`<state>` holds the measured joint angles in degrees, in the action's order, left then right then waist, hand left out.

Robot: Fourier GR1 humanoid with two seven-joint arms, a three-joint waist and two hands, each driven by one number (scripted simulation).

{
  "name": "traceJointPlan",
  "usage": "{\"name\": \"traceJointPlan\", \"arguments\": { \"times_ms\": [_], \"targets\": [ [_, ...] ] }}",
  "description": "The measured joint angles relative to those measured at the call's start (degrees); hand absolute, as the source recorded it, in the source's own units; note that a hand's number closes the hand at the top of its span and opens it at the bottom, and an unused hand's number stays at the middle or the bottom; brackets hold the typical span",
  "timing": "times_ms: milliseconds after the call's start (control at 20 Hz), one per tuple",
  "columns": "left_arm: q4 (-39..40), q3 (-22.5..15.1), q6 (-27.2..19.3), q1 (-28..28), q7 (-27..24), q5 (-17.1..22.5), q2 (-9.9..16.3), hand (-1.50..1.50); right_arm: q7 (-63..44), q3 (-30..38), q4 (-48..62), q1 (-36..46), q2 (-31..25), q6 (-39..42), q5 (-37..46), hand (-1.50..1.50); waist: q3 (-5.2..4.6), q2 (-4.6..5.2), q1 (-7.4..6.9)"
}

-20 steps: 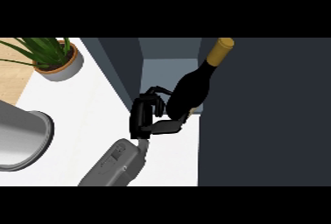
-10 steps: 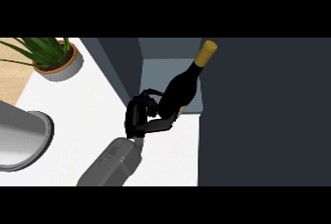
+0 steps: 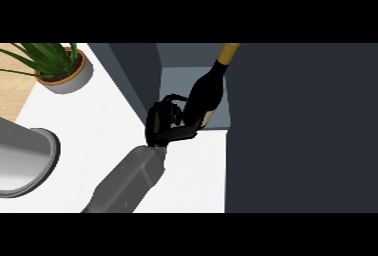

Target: Pick up the wine, place it into the cabinet and close the cabinet

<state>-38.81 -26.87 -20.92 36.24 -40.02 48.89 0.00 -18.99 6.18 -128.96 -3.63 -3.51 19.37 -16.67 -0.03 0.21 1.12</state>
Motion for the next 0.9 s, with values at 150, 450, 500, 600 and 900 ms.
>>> {"name": "traceJointPlan", "arguments": {
  "times_ms": [150,450,500,600,900],
  "targets": [
    [2.91,-0.63,0.81,2.34,-0.89,2.41,0.00,1.50,0.69,0.33,0.25,-0.72,-0.11,0.68,-0.52,-1.50,0.01,0.02,0.15],
    [6.28,-1.99,1.91,5.76,-1.21,6.45,0.03,1.50,0.28,0.99,0.51,-0.40,-0.70,0.80,-1.29,-1.50,-0.01,0.08,0.24],
    [7.57,-1.41,2.82,6.49,-1.26,6.66,0.03,1.50,0.25,0.74,0.43,-0.47,-0.54,0.66,-0.92,-1.50,0.01,0.09,0.23],
    [8.10,-1.31,2.64,7.30,-1.03,7.19,0.05,1.50,0.46,0.11,-0.11,-1.34,-0.02,0.74,-0.56,-1.50,0.00,0.10,0.21],
    [12.80,-0.42,3.75,12.36,-0.91,9.45,0.02,1.50,0.55,0.66,-0.19,-0.61,-0.38,0.76,-1.03,-1.50,0.01,0.17,0.57]
  ]
}}
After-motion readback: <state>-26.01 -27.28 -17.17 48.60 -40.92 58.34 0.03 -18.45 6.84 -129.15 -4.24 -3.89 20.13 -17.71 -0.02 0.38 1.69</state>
